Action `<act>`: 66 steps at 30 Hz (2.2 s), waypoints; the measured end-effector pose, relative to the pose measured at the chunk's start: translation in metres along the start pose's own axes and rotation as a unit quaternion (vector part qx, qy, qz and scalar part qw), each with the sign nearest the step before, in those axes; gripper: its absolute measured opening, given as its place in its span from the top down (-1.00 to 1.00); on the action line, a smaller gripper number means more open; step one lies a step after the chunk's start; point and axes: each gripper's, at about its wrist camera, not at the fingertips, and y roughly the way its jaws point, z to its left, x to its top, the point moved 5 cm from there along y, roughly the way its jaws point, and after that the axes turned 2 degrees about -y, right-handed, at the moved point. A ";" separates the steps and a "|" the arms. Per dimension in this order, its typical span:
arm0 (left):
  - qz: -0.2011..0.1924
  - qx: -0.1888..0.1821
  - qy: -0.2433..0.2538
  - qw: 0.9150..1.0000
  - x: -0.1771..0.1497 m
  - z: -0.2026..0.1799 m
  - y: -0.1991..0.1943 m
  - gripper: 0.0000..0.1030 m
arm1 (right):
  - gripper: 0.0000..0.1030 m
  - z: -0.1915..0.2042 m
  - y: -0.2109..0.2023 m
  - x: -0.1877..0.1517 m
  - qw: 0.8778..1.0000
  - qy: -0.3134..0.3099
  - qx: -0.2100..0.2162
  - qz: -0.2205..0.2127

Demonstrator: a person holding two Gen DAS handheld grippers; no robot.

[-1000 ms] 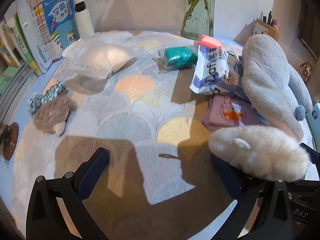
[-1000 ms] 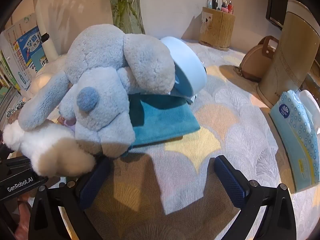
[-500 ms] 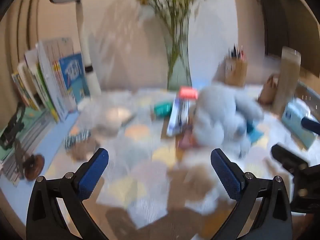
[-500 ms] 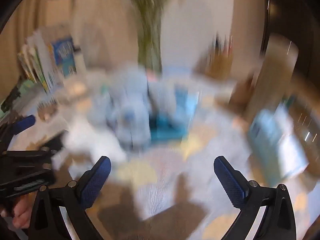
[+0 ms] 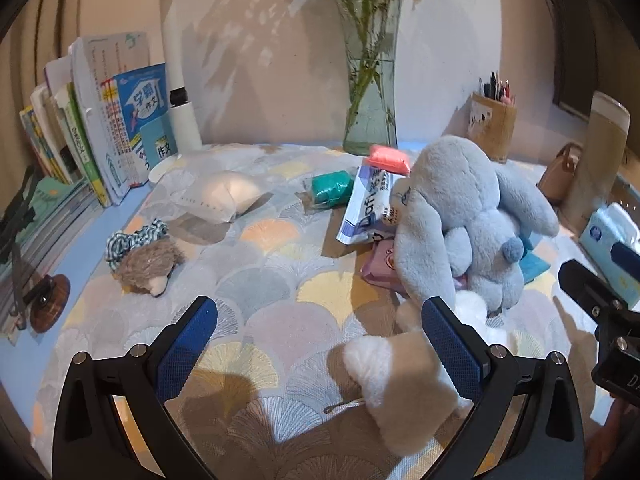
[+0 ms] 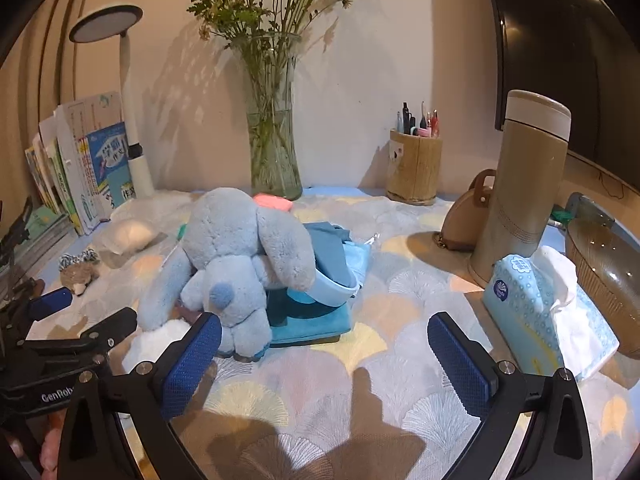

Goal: Organize soft objects

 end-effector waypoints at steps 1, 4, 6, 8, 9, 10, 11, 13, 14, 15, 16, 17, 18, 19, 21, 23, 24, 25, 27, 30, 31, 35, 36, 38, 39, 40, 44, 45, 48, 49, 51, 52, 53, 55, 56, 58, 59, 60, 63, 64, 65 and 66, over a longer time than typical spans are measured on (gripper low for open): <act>0.001 0.001 0.002 1.000 0.000 0.000 0.000 -0.98 | -1.00 0.004 -0.006 0.003 1.000 0.000 -0.005 -0.001; 0.006 0.003 0.004 1.000 0.000 -0.001 0.001 -0.98 | -1.00 -0.003 -0.003 0.002 1.000 -0.007 0.005 -0.015; 0.008 0.003 0.003 1.000 0.000 -0.001 0.001 -0.98 | -1.00 -0.007 0.001 0.000 1.000 -0.008 0.011 -0.018; 0.009 0.001 0.003 1.000 0.000 -0.001 0.001 -0.98 | -1.00 -0.007 0.005 -0.002 1.000 -0.010 0.017 -0.014; 0.010 -0.002 0.005 1.000 0.000 -0.002 0.001 -0.98 | -1.00 -0.006 0.007 -0.002 1.000 -0.011 0.015 -0.012; 0.010 -0.004 0.006 1.000 0.000 -0.002 0.001 -0.98 | -1.00 -0.004 0.007 -0.003 1.000 -0.012 0.011 -0.009; 0.010 -0.005 0.007 1.000 0.000 -0.003 0.002 -0.98 | -1.00 -0.004 0.009 -0.004 1.000 -0.014 0.010 -0.009; 0.009 -0.007 0.009 1.000 0.000 -0.004 0.001 -0.98 | -1.00 -0.002 0.009 -0.004 1.000 -0.017 0.010 -0.010; 0.008 -0.008 0.009 1.000 0.000 -0.004 0.001 -0.98 | -1.00 -0.003 0.010 -0.005 1.000 -0.018 0.010 -0.011; 0.008 -0.009 0.009 1.000 -0.001 -0.004 0.001 -0.98 | -1.00 -0.003 0.010 -0.005 1.000 -0.018 0.009 -0.011; 0.008 -0.009 0.009 1.000 -0.001 -0.004 0.001 -0.98 | -1.00 -0.003 0.010 -0.006 1.000 -0.018 0.006 -0.011; 0.008 -0.010 0.009 1.000 -0.001 -0.003 0.001 -0.98 | -1.00 -0.002 0.010 -0.006 1.000 -0.018 0.004 -0.010; 0.007 -0.011 0.007 1.000 -0.001 -0.002 0.000 -0.98 | -1.00 -0.002 0.011 -0.006 1.000 -0.019 0.004 -0.009; 0.006 -0.012 0.006 1.000 -0.001 -0.002 0.000 -0.98 | -1.00 -0.003 0.012 -0.006 1.000 -0.021 0.003 -0.008; 0.001 -0.011 0.002 1.000 0.000 0.000 -0.002 -0.98 | -1.00 -0.002 0.013 -0.006 1.000 -0.023 0.002 -0.005; 0.000 -0.014 0.001 1.000 0.000 0.000 -0.002 -0.98 | -1.00 -0.002 0.015 -0.006 1.000 -0.024 -0.002 -0.002; 0.003 -0.016 0.001 1.000 0.000 -0.001 -0.001 -0.98 | -1.00 -0.002 0.016 -0.006 1.000 -0.025 -0.004 -0.002; 0.004 -0.016 0.002 1.000 0.000 -0.001 -0.001 -0.98 | -1.00 -0.002 0.016 -0.006 1.000 -0.025 -0.004 -0.002; 0.003 -0.015 0.004 1.000 0.000 -0.002 -0.001 -0.98 | -1.00 -0.003 0.016 -0.006 1.000 -0.025 -0.003 -0.003; 0.002 -0.017 0.005 1.000 -0.001 -0.003 -0.002 -0.98 | -1.00 -0.003 0.016 -0.006 1.000 -0.026 -0.003 -0.001; 0.003 -0.018 0.005 1.000 -0.001 -0.003 -0.001 -0.98 | -1.00 -0.003 0.017 -0.006 1.000 -0.027 -0.003 0.000; 0.006 -0.019 0.005 1.000 -0.001 -0.003 0.000 -0.98 | -1.00 -0.004 0.017 -0.006 1.000 -0.027 -0.003 0.000; 0.006 -0.018 0.005 1.000 -0.001 -0.003 0.000 -0.98 | -1.00 -0.003 0.017 -0.006 1.000 -0.027 -0.004 0.000; 0.007 -0.017 0.005 1.000 -0.001 -0.003 0.000 -0.98 | -1.00 -0.003 0.017 -0.006 1.000 -0.027 -0.004 0.000; 0.007 -0.016 0.006 1.000 -0.001 -0.003 0.000 -0.98 | -1.00 -0.003 0.016 -0.006 1.000 -0.027 -0.004 0.000; 0.007 -0.017 0.006 1.000 -0.001 -0.003 0.000 -0.98 | -1.00 -0.003 0.017 -0.006 1.000 -0.027 -0.004 0.001; 0.008 -0.018 0.006 1.000 -0.001 -0.003 0.001 -0.98 | -1.00 -0.002 0.017 -0.006 1.000 -0.027 -0.004 0.002; 0.008 -0.018 0.005 1.000 -0.001 -0.003 0.000 -0.98 | -1.00 -0.002 0.017 -0.006 1.000 -0.027 -0.004 0.002; 0.007 -0.018 0.005 1.000 -0.001 -0.003 0.001 -0.98 | -1.00 -0.002 0.017 -0.006 1.000 -0.027 -0.005 0.002; 0.007 -0.018 0.005 1.000 -0.001 -0.003 0.001 -0.98 | -1.00 -0.002 0.017 -0.006 1.000 -0.027 -0.005 0.002; 0.008 -0.018 0.005 1.000 -0.001 -0.003 0.001 -0.98 | -1.00 -0.002 0.017 -0.006 1.000 -0.027 -0.005 0.002; 0.008 -0.018 0.005 1.000 -0.001 -0.003 0.001 -0.98 | -1.00 -0.002 0.017 -0.007 1.000 -0.028 -0.006 0.003; 0.008 -0.018 0.005 1.000 -0.001 -0.004 0.000 -0.98 | -1.00 -0.001 0.017 -0.007 1.000 -0.028 -0.007 0.003; 0.007 -0.017 0.005 1.000 -0.001 -0.004 0.000 -0.98 | -1.00 -0.001 0.017 -0.007 1.000 -0.028 -0.008 0.003; 0.007 -0.017 0.005 1.000 -0.001 -0.004 0.001 -0.98 | -1.00 -0.001 0.017 -0.006 1.000 -0.028 -0.007 0.003; 0.008 -0.018 0.005 1.000 -0.001 -0.004 0.001 -0.98 | -1.00 0.000 0.018 -0.006 1.000 -0.027 -0.008 0.003; 0.008 -0.018 0.005 1.000 -0.001 -0.004 0.000 -0.98 | -1.00 0.000 0.017 -0.006 1.000 -0.027 -0.008 0.003; 0.007 -0.018 0.005 1.000 -0.001 -0.004 0.000 -0.98 | -1.00 0.000 0.017 -0.006 1.000 -0.027 -0.008 0.003; 0.008 -0.017 0.005 1.000 -0.001 -0.004 0.001 -0.98 | -1.00 -0.001 0.017 -0.006 1.000 -0.027 -0.008 0.003; 0.007 -0.017 0.005 1.000 -0.001 -0.004 0.000 -0.98 | -1.00 -0.001 0.017 -0.006 1.000 -0.027 -0.008 0.003; 0.007 -0.017 0.005 1.000 -0.001 -0.004 0.000 -0.98 | -1.00 -0.001 0.017 -0.006 1.000 -0.027 -0.008 0.003; 0.007 -0.016 0.005 1.000 -0.001 -0.004 0.000 -0.98 | -1.00 -0.001 0.017 -0.006 1.000 -0.027 -0.008 0.003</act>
